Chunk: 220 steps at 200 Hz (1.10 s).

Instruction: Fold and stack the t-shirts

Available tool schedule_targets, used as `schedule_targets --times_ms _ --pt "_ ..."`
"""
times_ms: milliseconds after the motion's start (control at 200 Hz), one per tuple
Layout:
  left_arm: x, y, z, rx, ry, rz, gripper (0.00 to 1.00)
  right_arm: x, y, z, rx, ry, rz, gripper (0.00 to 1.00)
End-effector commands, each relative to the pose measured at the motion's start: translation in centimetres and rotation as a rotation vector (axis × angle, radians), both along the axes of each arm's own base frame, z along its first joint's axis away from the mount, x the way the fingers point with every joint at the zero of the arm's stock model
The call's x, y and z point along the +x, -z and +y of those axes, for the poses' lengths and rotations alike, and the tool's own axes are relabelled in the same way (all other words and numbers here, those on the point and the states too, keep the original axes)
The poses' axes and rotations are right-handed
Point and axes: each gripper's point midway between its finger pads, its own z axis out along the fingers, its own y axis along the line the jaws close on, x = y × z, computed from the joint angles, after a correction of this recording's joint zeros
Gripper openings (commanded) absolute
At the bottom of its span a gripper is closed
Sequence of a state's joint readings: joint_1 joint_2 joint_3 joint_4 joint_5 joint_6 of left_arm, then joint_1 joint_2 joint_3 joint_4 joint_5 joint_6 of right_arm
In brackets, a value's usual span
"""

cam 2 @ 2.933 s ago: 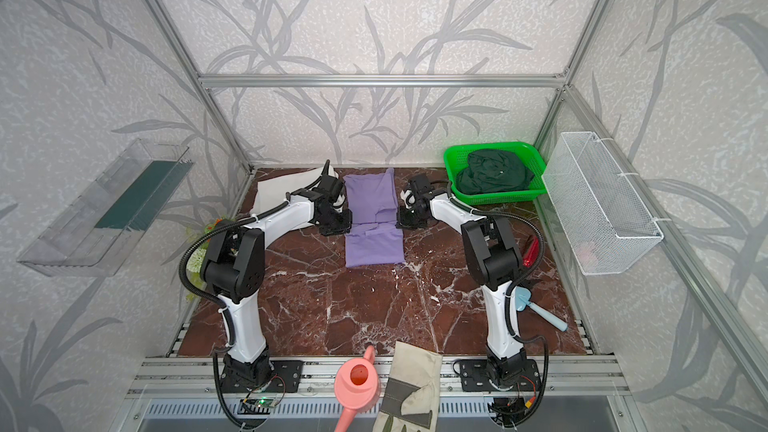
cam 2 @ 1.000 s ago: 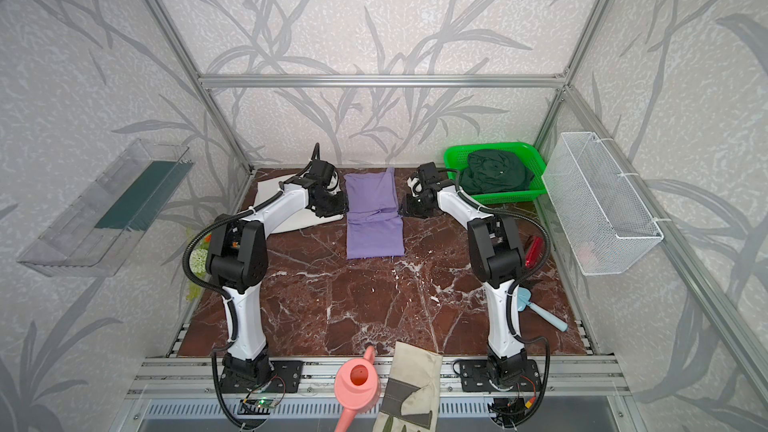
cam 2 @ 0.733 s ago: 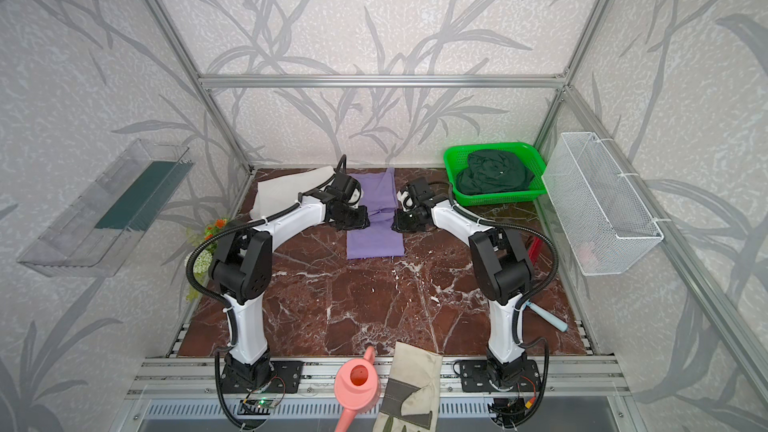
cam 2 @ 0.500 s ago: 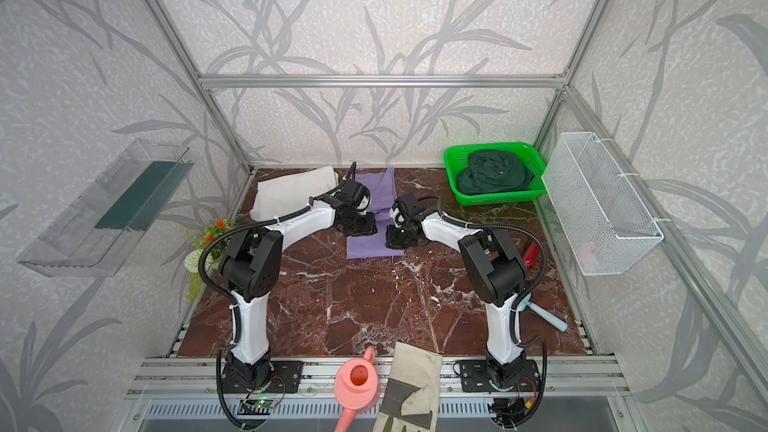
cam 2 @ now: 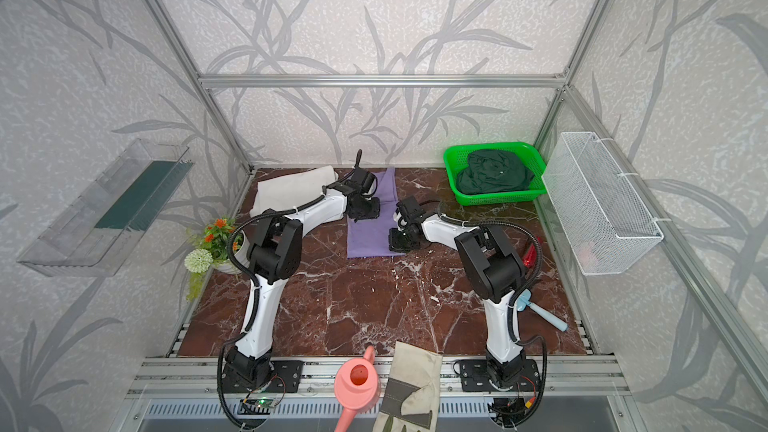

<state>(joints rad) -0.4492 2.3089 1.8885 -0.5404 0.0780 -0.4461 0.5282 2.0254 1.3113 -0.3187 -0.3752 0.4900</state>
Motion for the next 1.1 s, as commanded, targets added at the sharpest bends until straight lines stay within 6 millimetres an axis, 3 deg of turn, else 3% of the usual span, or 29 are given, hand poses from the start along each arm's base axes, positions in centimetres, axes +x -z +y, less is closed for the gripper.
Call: schedule_targets --times_ms 0,155,310,445,615,765,900,1095 --pt "2.8 -1.3 2.5 0.083 -0.052 -0.063 0.34 -0.7 0.9 -0.4 -0.012 0.002 0.036 0.08" --pt "4.4 -2.8 3.9 0.086 -0.066 -0.084 0.34 -1.0 0.6 -0.7 -0.014 0.001 0.029 0.07" --pt "1.9 -3.8 4.1 0.04 -0.046 -0.08 0.33 -0.8 -0.8 -0.8 -0.008 0.004 -0.007 0.08" --pt "-0.5 -2.3 5.1 0.035 -0.068 -0.059 0.33 0.0 -2.3 -0.6 -0.001 -0.004 -0.042 0.08" --pt "0.4 -1.2 6.4 0.031 -0.104 -0.074 0.32 1.4 -3.3 0.0 -0.013 -0.022 -0.076 0.08" --pt "0.8 0.9 7.9 0.027 -0.154 -0.01 0.32 2.5 -2.4 -0.1 -0.038 -0.015 -0.065 0.09" --pt "-0.3 3.2 8.7 0.01 -0.16 0.047 0.32 1.8 -0.7 -0.5 -0.044 -0.008 -0.013 0.09" --pt "-1.6 1.5 8.9 -0.013 -0.118 0.013 0.32 -0.4 0.5 -1.8 -0.065 0.0 0.027 0.09"
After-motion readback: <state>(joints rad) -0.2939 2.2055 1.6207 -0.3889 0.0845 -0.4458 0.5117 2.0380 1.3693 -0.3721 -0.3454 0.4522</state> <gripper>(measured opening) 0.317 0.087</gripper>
